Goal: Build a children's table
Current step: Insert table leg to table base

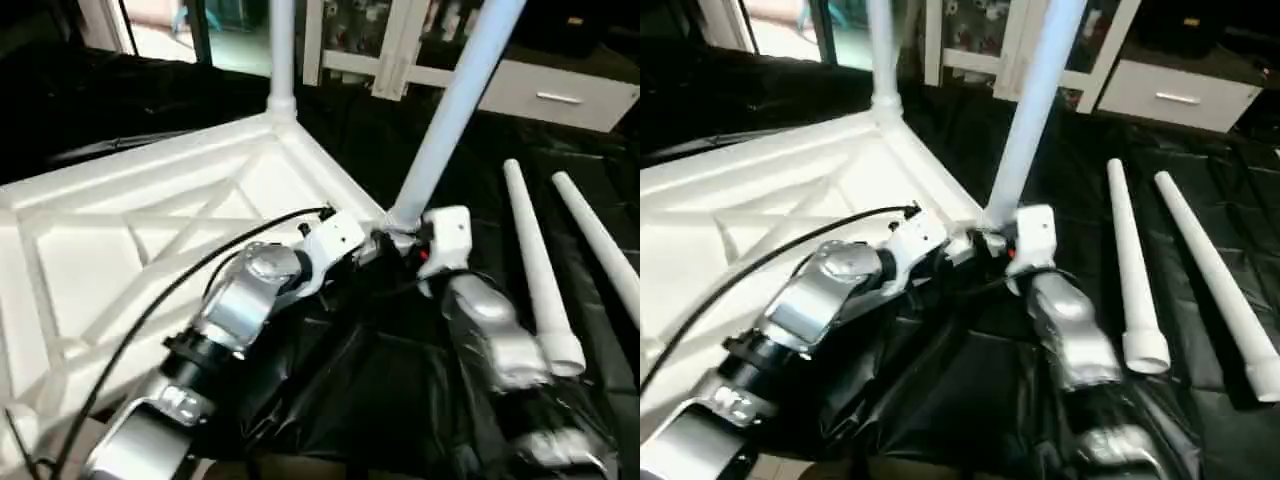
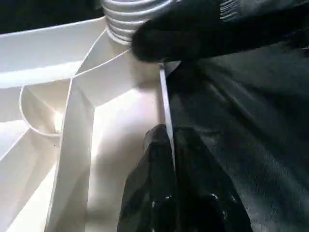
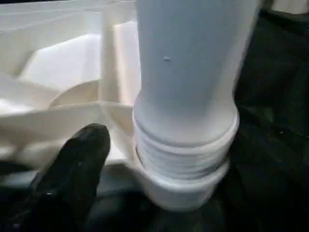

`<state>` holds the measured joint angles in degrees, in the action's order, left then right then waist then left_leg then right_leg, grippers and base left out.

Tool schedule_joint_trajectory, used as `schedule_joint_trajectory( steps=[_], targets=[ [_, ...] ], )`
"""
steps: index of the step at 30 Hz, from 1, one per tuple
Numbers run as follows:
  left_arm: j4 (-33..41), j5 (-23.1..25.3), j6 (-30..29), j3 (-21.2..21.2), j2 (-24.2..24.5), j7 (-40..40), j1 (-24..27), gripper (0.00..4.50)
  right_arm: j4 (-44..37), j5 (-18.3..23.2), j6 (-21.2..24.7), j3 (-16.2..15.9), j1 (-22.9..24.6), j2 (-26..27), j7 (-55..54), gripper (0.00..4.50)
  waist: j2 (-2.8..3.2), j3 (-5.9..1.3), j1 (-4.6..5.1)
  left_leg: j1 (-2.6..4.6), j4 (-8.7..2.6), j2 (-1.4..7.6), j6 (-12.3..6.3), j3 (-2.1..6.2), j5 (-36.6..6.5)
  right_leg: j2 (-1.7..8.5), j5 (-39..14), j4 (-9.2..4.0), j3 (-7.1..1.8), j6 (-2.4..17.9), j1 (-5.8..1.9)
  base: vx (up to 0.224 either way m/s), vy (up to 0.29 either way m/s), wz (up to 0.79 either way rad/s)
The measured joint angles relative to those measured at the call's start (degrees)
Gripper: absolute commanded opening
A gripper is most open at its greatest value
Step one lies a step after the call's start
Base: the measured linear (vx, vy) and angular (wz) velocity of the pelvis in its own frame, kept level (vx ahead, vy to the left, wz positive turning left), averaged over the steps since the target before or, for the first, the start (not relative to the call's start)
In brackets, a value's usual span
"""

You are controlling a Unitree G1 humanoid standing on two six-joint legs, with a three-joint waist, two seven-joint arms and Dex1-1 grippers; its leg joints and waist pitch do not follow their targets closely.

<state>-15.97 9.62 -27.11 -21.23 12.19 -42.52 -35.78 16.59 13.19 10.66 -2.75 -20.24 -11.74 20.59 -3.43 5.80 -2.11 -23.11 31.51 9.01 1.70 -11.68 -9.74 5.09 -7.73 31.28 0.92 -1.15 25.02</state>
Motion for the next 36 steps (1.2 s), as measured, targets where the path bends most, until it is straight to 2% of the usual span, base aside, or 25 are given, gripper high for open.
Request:
schedule_joint_trajectory(
  steps=[6,10,18,22,27,31,36],
  targets=[
    [2.2,-1.4,2.7,0.4,3.2,-3.5,1.9,0.00,-11.9,4.8,4.1,1.5,5.3,-6.0,7.8,4.24,0.33,-0.07,0.06,0.07,0.16,0.07,-0.20,-0.10,0.1,-0.04,-0.2,0.11,-0.06,-0.1,0.00,0.000,0.000,0.00],
    [3.3,-2.9,5.9,1.0,5.7,-7.3,3.7,0.00,-16.3,7.0,5.1,2.4,7.5,-9.9,12.4,4.24,0.68,-0.18,0.16,0.15,0.24,0.15,-0.28,-0.17,0.2,-0.07,-0.2,0.23,-0.09,-0.1,-0.01,0.000,0.000,0.00],
    [7.2,-5.6,6.9,1.2,9.2,-13.2,7.4,0.00,-16.6,7.2,5.8,2.2,7.8,-14.0,17.6,4.24,1.08,-0.30,-0.05,0.22,0.70,0.23,-0.04,-0.19,0.0,-0.04,-0.4,0.83,-0.10,-0.1,-0.04,0.000,0.000,0.00],
    [10.5,-7.6,7.2,1.2,11.8,-17.4,9.9,0.00,-16.9,9.6,7.9,1.8,8.4,-16.9,24.9,4.24,1.11,-0.31,-0.23,0.21,0.88,0.26,-0.05,-0.19,0.0,-0.03,-0.4,0.95,-0.08,-0.1,-0.07,0.000,0.000,0.00],
    [11.6,-8.3,7.5,1.1,12.3,-20.4,11.0,0.00,-16.9,9.5,7.5,0.2,8.4,-18.8,29.0,4.24,1.12,-0.32,-0.60,0.20,1.16,0.26,-0.06,-0.22,0.0,0.05,-0.4,1.26,-0.09,-0.1,-0.08,0.000,0.000,0.00],
    [11.7,-8.7,7.6,0.6,12.5,-21.3,11.1,0.00,-16.9,9.9,7.4,0.0,8.4,-19.4,32.0,4.24,1.11,-0.32,-1.07,0.21,1.49,0.26,-0.09,-0.23,0.1,0.12,-0.4,1.66,-0.10,-0.1,-0.06,0.000,0.000,0.00],
    [11.7,-8.8,7.7,0.5,12.7,-21.8,11.2,0.00,-16.9,11.0,7.4,0.0,8.2,-20.4,35.2,4.24,1.10,-0.31,-1.20,0.20,1.72,0.27,-0.10,-0.22,0.1,0.15,-0.4,1.82,-0.10,-0.1,-0.06,0.000,0.000,0.00]
  ],
)
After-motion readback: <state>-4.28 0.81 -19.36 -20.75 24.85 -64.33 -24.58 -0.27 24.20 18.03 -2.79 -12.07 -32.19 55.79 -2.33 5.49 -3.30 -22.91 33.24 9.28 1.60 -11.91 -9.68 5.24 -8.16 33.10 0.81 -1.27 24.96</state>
